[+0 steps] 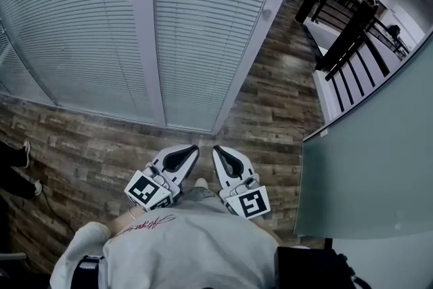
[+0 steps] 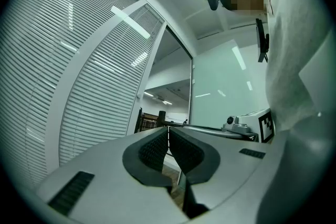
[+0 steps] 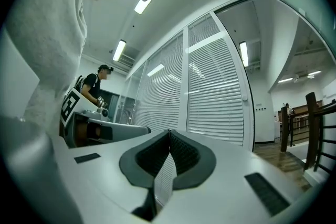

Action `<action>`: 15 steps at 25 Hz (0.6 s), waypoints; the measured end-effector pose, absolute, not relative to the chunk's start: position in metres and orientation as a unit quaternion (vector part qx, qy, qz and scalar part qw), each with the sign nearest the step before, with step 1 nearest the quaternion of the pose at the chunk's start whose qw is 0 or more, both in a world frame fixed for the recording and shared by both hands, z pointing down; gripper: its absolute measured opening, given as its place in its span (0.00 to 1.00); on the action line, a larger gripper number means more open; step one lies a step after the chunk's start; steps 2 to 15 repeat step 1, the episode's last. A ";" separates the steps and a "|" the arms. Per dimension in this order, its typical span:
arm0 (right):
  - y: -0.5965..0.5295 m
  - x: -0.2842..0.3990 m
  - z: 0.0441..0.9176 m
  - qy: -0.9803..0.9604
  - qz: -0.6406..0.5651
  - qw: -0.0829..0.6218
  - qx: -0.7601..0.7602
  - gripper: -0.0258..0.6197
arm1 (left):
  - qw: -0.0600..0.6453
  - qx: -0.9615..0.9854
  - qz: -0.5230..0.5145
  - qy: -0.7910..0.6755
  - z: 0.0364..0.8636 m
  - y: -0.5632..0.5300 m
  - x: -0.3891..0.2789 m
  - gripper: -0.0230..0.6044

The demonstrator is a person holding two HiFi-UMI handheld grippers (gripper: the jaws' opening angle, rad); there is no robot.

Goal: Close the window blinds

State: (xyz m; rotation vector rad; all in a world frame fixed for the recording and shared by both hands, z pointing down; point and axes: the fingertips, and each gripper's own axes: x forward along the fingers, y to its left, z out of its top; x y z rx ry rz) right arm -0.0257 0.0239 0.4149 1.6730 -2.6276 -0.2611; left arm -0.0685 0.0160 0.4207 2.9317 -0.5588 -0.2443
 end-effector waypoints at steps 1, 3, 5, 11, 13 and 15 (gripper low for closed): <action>0.023 -0.026 0.416 -0.841 -0.083 0.009 0.535 0.07 | 0.074 0.977 -0.081 -0.185 0.421 0.016 -0.069 0.07; 0.023 -0.026 0.416 -0.841 -0.083 0.009 0.535 0.07 | 0.074 0.977 -0.081 -0.185 0.421 0.016 -0.069 0.07; 0.023 -0.026 0.416 -0.841 -0.083 0.009 0.535 0.07 | 0.074 0.977 -0.081 -0.185 0.421 0.016 -0.069 0.07; 0.023 -0.026 0.416 -0.841 -0.083 0.009 0.535 0.07 | 0.074 0.977 -0.081 -0.185 0.421 0.016 -0.069 0.07; 0.023 -0.026 0.416 -0.841 -0.083 0.009 0.535 0.07 | 0.074 0.977 -0.081 -0.185 0.421 0.016 -0.069 0.07; 0.023 -0.026 0.416 -0.841 -0.083 0.009 0.535 0.07 | 0.074 0.977 -0.081 -0.185 0.421 0.016 -0.069 0.07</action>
